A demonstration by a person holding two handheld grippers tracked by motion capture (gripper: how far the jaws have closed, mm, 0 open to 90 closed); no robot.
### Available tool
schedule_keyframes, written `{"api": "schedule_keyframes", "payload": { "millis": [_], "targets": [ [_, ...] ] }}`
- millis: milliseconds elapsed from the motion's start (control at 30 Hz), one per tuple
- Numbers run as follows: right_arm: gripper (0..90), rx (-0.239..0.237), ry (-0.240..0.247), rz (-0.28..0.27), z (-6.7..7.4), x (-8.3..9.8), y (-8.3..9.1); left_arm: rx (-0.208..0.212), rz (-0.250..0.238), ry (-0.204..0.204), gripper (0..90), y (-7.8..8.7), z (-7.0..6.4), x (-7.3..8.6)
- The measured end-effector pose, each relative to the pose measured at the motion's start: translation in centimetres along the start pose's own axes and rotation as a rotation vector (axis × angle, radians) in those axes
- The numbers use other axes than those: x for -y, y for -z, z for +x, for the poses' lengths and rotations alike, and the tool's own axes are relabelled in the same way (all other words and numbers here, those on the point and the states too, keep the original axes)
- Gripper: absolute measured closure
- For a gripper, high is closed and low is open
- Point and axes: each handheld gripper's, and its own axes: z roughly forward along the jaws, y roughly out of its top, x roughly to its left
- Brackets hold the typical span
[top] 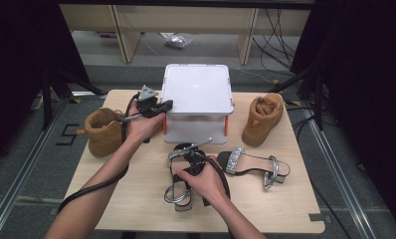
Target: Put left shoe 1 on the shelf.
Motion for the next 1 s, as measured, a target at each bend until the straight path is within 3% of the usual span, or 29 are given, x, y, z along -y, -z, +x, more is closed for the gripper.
{"api": "schedule_keyframes", "payload": {
  "millis": [133, 267, 300, 467, 500, 567, 600, 633, 667, 700, 767, 1000],
  "targets": [
    [39.2, 0.040, -0.026, 0.025, 0.4, -0.2, -0.4, -0.006, 0.008, -0.007, 88.9, -0.1, 0.1, -0.1],
    [35.0, 0.049, -0.047, 0.038, 0.6, -0.3, -0.8, -0.007, 0.012, -0.011, 88.8, -0.2, 0.0, -0.2],
    [32.9, 0.043, -0.118, 0.077, 1.1, -0.4, -0.9, -0.005, 0.012, -0.012, 88.7, -0.2, 0.0, -0.2],
    [30.8, 0.080, -0.081, 0.100, 1.3, -0.8, -1.2, -0.004, 0.017, -0.013, 88.5, -0.2, 0.0, -0.3],
    [30.5, 0.092, -0.095, 0.103, 1.4, -0.8, -1.3, -0.007, 0.021, -0.015, 88.4, -0.2, 0.0, -0.3],
    [30.2, 0.102, -0.046, 0.102, 0.9, -1.0, -1.7, -0.007, 0.021, -0.015, 88.3, -0.3, 0.0, -0.3],
    [28.8, 0.081, -0.101, 0.145, 1.1, -0.9, -2.0, -0.005, 0.021, -0.013, 88.3, -0.3, 0.0, -0.3],
    [29.7, 0.084, -0.100, 0.140, 1.1, -0.9, -2.3, -0.005, 0.020, -0.010, 88.3, -0.3, 0.0, -0.4],
    [30.3, 0.082, -0.064, 0.141, 0.9, -0.9, -2.5, -0.004, 0.023, -0.009, 88.2, -0.3, 0.0, -0.4],
    [30.9, 0.059, -0.119, 0.158, 1.1, -0.8, -2.5, -0.004, 0.025, -0.011, 88.2, -0.4, 0.0, -0.5],
    [32.5, 0.050, -0.121, 0.170, 0.9, -0.9, -2.4, -0.007, 0.031, -0.014, 88.2, -0.4, 0.0, -0.5],
    [42.3, 0.110, -0.037, 0.209, -0.4, -0.6, -0.7, -0.011, 0.031, -0.013, 88.2, -0.4, 0.0, -0.5]
  ]
}}
